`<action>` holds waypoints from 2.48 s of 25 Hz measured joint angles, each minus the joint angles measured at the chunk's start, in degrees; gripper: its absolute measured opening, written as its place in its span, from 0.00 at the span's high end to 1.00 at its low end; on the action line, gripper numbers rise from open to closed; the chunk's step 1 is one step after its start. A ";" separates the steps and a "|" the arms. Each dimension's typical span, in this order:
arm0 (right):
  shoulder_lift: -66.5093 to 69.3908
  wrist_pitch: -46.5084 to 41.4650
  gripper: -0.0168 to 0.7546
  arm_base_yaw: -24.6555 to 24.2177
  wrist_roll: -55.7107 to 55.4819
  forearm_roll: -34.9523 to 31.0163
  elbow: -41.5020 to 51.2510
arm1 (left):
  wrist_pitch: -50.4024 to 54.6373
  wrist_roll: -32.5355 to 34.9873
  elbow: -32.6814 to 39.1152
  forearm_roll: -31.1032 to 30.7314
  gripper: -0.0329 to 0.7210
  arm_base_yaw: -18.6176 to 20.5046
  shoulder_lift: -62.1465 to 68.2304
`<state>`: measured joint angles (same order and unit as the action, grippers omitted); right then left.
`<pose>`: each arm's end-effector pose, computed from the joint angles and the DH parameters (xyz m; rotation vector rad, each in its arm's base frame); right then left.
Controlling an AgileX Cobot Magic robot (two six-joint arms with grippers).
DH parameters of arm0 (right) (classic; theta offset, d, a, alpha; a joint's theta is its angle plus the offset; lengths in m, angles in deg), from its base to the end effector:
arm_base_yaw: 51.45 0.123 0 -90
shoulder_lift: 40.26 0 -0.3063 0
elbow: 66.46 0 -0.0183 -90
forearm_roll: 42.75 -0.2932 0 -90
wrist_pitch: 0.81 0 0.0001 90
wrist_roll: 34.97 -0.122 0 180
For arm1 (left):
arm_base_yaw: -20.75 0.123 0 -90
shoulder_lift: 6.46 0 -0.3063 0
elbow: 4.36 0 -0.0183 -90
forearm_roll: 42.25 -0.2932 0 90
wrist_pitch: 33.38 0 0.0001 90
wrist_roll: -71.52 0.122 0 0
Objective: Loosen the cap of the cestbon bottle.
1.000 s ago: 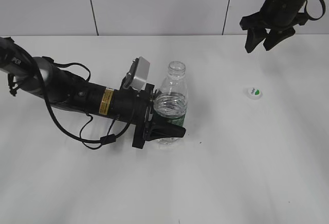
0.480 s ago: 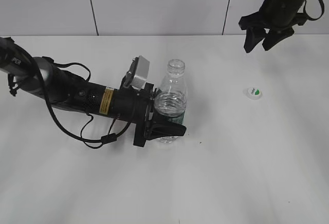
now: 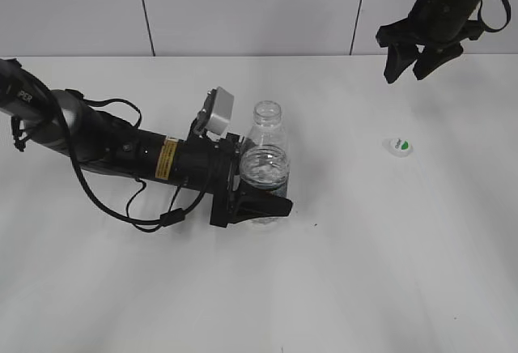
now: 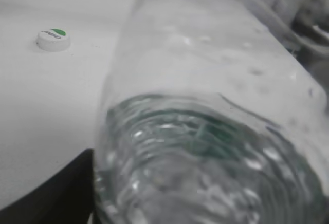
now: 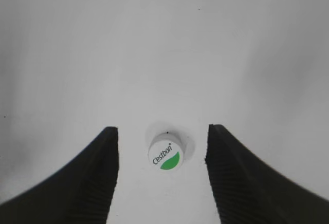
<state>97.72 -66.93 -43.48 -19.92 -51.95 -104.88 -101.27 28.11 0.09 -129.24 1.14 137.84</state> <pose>0.5423 0.0939 0.1806 -0.5081 2.8312 0.2006 0.3817 -0.2558 0.0243 1.3997 1.5357 -1.2208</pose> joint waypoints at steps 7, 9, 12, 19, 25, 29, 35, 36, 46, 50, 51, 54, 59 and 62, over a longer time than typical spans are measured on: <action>0.00 0.00 0.43 0.00 0.00 0.11 0.00 | -0.89 -2.22 0.00 -2.36 0.27 1.26 -2.84; 0.00 0.00 0.43 0.00 0.00 0.11 0.00 | -1.20 -2.85 0.00 -2.70 0.27 1.34 -3.91; 0.00 0.00 0.43 0.00 0.00 0.11 0.00 | -1.32 -3.15 0.00 -3.50 0.27 1.34 -5.30; -0.73 -0.05 0.43 0.04 -0.04 0.17 -0.87 | -1.31 -3.49 0.00 -3.69 0.27 1.34 -9.08; -1.09 -1.04 0.43 0.04 -0.04 0.17 -4.92 | -1.36 -4.08 0.00 -3.20 0.27 1.34 -13.67; -1.09 -2.56 0.43 0.04 -0.11 0.17 -7.14 | -1.36 -5.68 0.00 -3.23 0.28 1.34 -16.35; -1.14 -3.52 0.43 0.04 -0.52 0.17 -9.97 | -1.42 -6.29 0.05 -3.24 0.32 1.34 -21.29; -1.14 -3.60 0.43 0.04 -0.51 0.17 -10.42 | -1.42 -6.29 0.05 -3.24 0.33 1.44 -22.18; -1.14 -3.66 0.43 0.04 -0.83 0.29 -12.75 | 17.97 -6.29 0.05 -4.10 0.39 7.00 -32.27; -1.14 -3.72 0.43 0.04 -0.89 0.59 -12.75 | 41.04 -6.36 0.05 -4.73 0.39 8.07 -36.10; -1.14 -3.72 0.43 0.04 -1.11 0.73 -12.80 | 46.67 -6.76 0.05 -4.53 0.39 8.07 -36.55; -1.14 -3.72 0.43 0.04 -1.79 0.85 -12.98 | 58.84 -9.94 0.10 -3.64 0.39 8.07 -36.77; -1.14 -3.76 0.43 0.04 -2.03 1.36 -13.33 | 72.66 -12.06 1.29 6.85 0.39 8.07 -36.77; -1.14 -3.83 0.43 0.04 -2.40 2.32 -13.33 | 77.29 -12.24 2.50 14.15 0.39 8.07 -36.77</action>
<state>96.58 -70.75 -43.44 -22.32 -49.63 -118.21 -23.98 15.87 2.59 -115.09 9.21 101.07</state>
